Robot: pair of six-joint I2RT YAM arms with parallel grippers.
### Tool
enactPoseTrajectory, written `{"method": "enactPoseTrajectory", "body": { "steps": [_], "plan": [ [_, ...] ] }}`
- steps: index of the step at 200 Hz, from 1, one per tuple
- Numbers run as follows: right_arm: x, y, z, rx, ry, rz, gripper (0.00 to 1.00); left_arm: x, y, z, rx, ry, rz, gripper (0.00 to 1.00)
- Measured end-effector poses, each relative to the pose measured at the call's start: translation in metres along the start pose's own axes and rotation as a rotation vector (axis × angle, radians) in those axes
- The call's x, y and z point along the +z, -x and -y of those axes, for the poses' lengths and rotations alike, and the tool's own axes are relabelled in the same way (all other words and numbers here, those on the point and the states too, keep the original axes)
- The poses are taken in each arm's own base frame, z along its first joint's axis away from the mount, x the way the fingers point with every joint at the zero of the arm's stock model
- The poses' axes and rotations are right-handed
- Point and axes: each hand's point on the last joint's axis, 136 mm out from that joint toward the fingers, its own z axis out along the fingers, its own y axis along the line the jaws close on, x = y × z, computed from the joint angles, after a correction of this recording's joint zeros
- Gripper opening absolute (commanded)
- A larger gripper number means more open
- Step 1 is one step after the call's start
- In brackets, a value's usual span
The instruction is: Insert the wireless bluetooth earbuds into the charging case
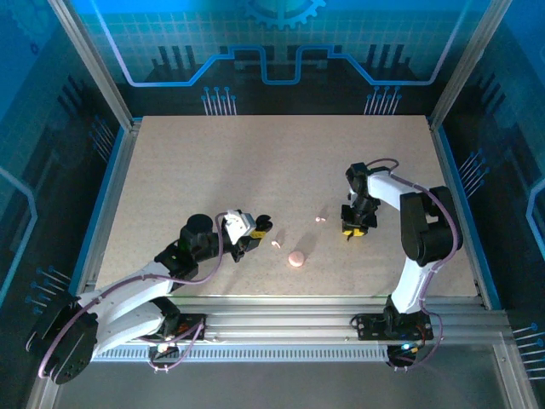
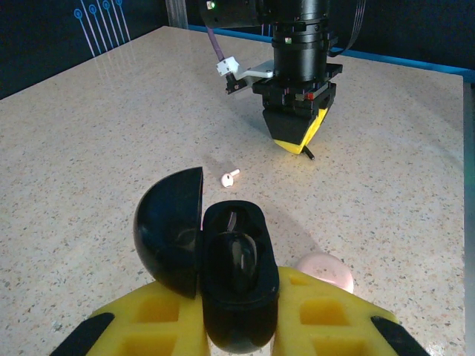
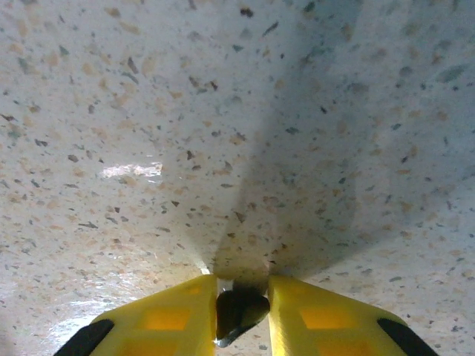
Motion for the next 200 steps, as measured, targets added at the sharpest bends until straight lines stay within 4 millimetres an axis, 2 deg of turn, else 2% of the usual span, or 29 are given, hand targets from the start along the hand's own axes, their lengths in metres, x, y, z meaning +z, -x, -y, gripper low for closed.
{"method": "enactPoseTrajectory", "body": {
  "steps": [63,117,171,200],
  "plan": [
    [-0.002,-0.001,-0.004,-0.004,0.033,0.031,0.22,0.000,-0.001,-0.002,0.000,0.014,-0.004,0.15],
    [-0.015,0.000,-0.011,-0.009,0.099,0.122,0.21,0.005,-0.013,-0.004,-0.015,0.019,-0.045,0.14],
    [-0.044,0.004,-0.027,-0.026,0.215,0.272,0.20,0.026,-0.036,-0.011,-0.044,0.034,-0.112,0.14],
    [-0.064,0.005,-0.045,-0.072,0.271,0.362,0.20,0.042,-0.048,-0.010,-0.063,0.022,-0.144,0.14]
  ]
}}
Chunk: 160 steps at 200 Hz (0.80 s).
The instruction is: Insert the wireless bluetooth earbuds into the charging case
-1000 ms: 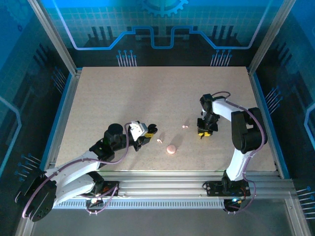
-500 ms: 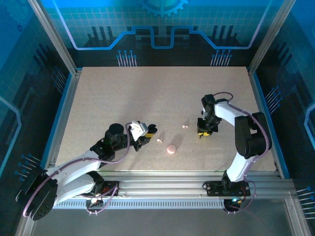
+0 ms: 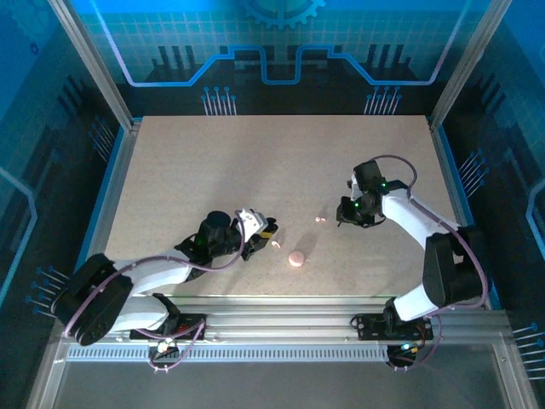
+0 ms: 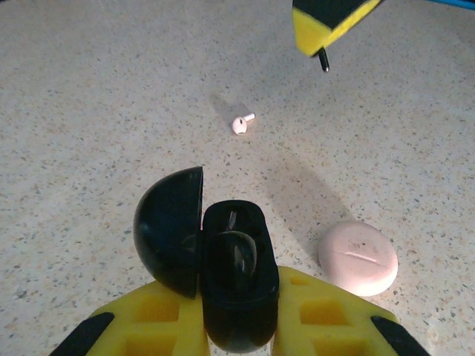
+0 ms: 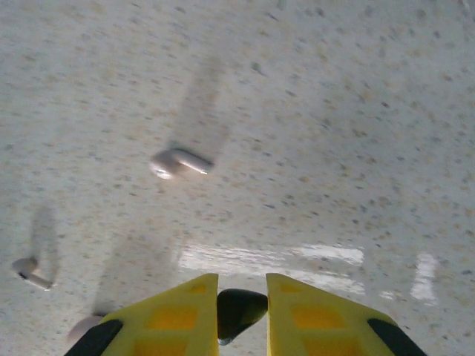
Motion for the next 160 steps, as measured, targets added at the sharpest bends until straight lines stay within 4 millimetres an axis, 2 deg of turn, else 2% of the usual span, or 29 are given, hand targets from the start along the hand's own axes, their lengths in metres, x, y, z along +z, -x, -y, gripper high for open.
{"method": "enactPoseTrajectory", "body": {
  "steps": [53,101,128,160],
  "plan": [
    [-0.023,-0.003,-0.055,-0.142,0.129,0.127,0.20,0.015,0.009,-0.001,0.012,-0.009,0.029,0.14],
    [-0.054,-0.005,-0.101,-0.272,0.228,0.257,0.20,0.020,0.021,0.000,0.016,-0.019,0.066,0.14],
    [-0.063,-0.007,-0.119,-0.307,0.279,0.319,0.20,0.022,0.024,0.003,0.006,-0.032,0.076,0.14],
    [-0.058,-0.015,-0.132,-0.325,0.320,0.335,0.20,0.024,0.029,0.005,0.011,-0.043,0.090,0.15]
  ]
}}
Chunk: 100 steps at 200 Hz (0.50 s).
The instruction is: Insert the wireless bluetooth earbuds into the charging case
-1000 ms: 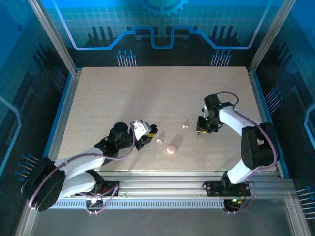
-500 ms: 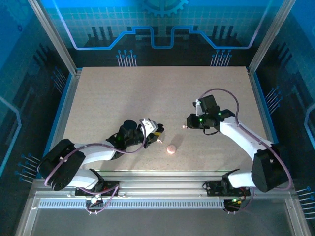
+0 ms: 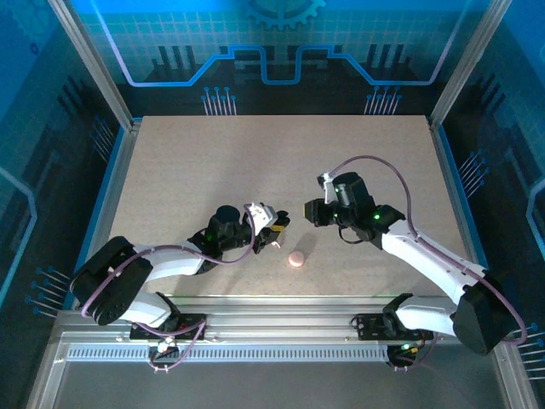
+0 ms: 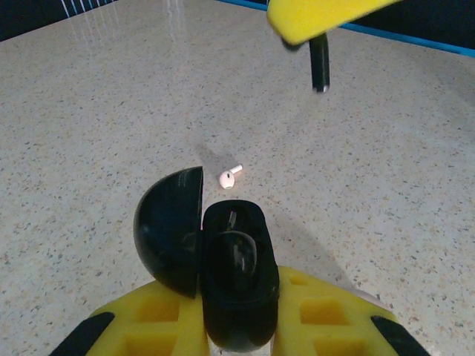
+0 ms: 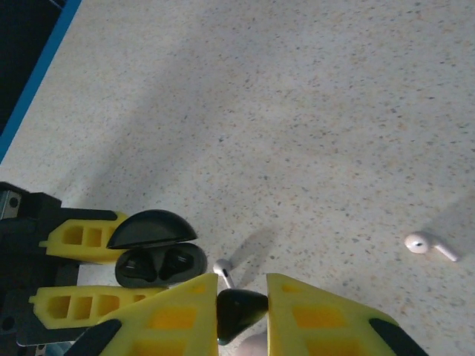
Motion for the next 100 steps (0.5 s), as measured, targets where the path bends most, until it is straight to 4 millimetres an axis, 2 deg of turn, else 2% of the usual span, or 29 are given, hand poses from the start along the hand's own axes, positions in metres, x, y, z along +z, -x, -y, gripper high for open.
{"method": "enactPoseTrajectory", "body": {
  "steps": [50,100],
  "plan": [
    [0.007,0.001,-0.023,-0.022,0.060,0.028,0.20,0.002,0.005,0.000,-0.014,-0.003,0.023,0.14],
    [0.017,0.000,-0.030,-0.020,0.067,0.036,0.20,0.004,0.008,0.001,-0.013,-0.005,0.042,0.15]
  ]
}}
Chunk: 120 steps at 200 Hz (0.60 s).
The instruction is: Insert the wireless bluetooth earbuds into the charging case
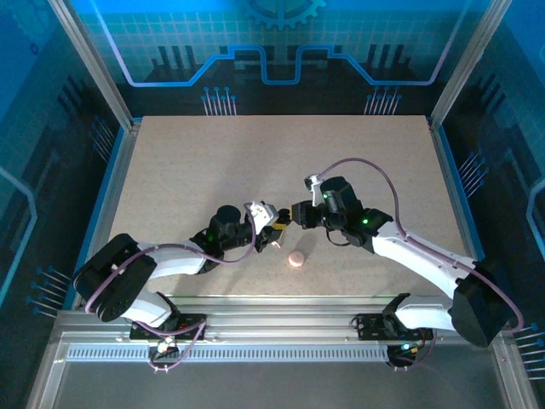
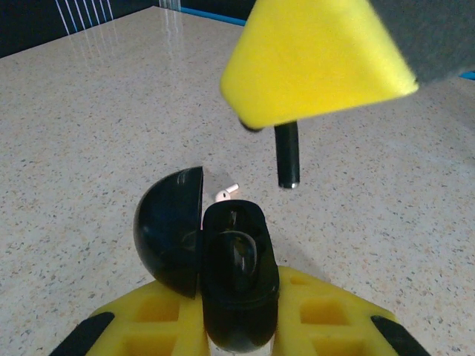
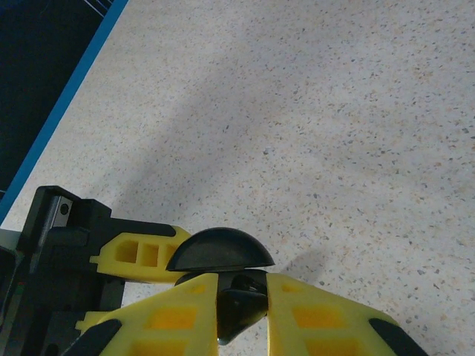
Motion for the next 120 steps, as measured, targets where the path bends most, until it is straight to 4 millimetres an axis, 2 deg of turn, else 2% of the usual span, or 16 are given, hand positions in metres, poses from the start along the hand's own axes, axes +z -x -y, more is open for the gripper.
{"method": "enactPoseTrajectory", "body": {
  "steps": [120],
  "plan": [
    [0.014,-0.002,0.003,-0.020,-0.041,0.013,0.20,0.000,0.009,0.000,-0.029,0.000,0.035,0.15]
  ]
}}
